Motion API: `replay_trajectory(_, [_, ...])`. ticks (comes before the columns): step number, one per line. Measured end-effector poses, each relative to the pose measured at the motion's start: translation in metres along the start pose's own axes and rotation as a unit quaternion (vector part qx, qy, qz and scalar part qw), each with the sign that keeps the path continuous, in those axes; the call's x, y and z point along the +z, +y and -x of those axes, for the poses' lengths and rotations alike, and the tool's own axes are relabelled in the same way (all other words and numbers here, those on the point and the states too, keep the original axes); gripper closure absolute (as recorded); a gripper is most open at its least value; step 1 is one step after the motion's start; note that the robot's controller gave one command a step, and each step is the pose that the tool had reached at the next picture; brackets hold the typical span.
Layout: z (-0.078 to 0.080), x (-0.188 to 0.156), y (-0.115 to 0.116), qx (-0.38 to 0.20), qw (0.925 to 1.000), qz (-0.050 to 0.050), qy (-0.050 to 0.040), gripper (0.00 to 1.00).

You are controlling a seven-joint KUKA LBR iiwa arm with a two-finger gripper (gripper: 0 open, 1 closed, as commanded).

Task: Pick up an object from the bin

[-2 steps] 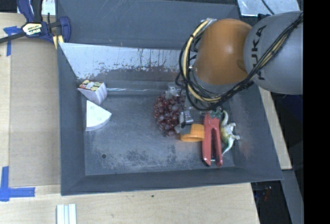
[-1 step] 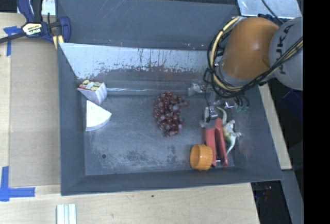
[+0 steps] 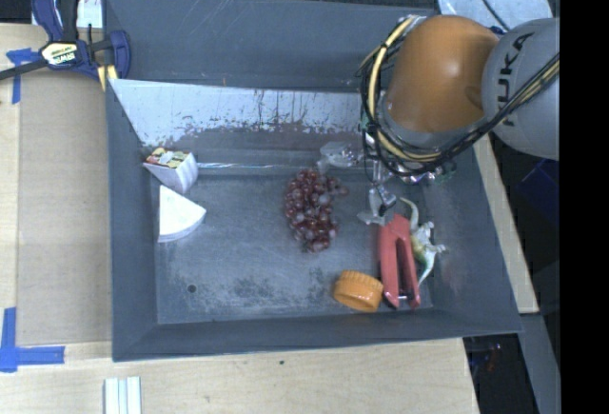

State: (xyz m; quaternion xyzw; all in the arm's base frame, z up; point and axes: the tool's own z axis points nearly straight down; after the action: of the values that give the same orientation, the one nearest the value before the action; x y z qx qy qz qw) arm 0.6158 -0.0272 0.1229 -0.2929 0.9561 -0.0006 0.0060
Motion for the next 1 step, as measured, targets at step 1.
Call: replay_trajectory(1, [0.0369,0.0427,0.0544,0.067,0.9978,-0.001,0.0015,0.00])
